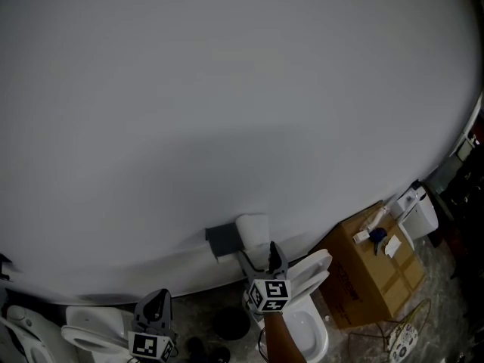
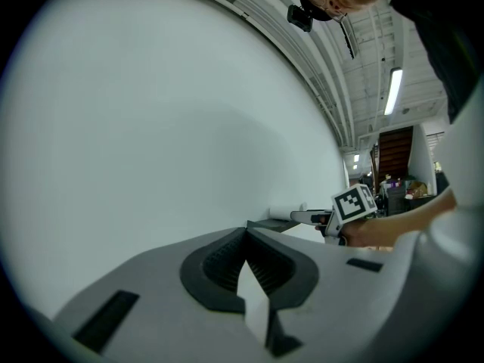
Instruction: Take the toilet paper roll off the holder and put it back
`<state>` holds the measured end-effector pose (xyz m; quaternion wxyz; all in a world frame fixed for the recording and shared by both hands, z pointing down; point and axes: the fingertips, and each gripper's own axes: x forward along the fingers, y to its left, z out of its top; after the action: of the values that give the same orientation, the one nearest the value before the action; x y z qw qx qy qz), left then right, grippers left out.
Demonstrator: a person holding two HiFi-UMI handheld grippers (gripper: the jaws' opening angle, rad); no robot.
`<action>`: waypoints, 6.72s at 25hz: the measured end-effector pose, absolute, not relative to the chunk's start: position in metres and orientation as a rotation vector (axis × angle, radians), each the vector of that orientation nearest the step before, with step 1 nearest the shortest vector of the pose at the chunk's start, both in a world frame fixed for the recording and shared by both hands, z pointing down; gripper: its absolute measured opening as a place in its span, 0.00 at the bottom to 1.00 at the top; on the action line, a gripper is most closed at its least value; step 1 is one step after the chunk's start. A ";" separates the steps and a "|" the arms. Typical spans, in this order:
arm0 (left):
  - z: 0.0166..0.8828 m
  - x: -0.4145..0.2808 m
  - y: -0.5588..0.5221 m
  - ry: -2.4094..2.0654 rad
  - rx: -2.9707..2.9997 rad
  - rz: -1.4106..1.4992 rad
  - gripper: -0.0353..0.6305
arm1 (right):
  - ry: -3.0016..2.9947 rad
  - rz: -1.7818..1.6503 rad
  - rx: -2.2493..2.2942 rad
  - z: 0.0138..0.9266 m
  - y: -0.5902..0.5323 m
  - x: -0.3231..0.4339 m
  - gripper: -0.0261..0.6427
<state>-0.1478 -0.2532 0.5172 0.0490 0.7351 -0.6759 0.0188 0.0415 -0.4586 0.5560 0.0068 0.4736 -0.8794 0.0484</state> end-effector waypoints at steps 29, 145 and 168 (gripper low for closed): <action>0.522 -0.150 -0.252 -2.064 2.229 0.052 0.06 | -2.739 0.075 1.434 0.546 -0.456 0.036 0.36; 0.520 -0.150 -0.241 -2.057 2.234 0.026 0.06 | -2.705 0.042 1.505 0.555 -0.420 0.048 0.36; 0.502 -0.134 -0.237 -2.013 2.326 -0.039 0.06 | -2.657 0.087 1.687 0.532 -0.311 0.106 0.05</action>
<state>-0.1340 -0.2366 0.5021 0.0327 0.7557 -0.6540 -0.0128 0.1057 -0.3114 0.5323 -0.0036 0.5357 -0.8439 0.0276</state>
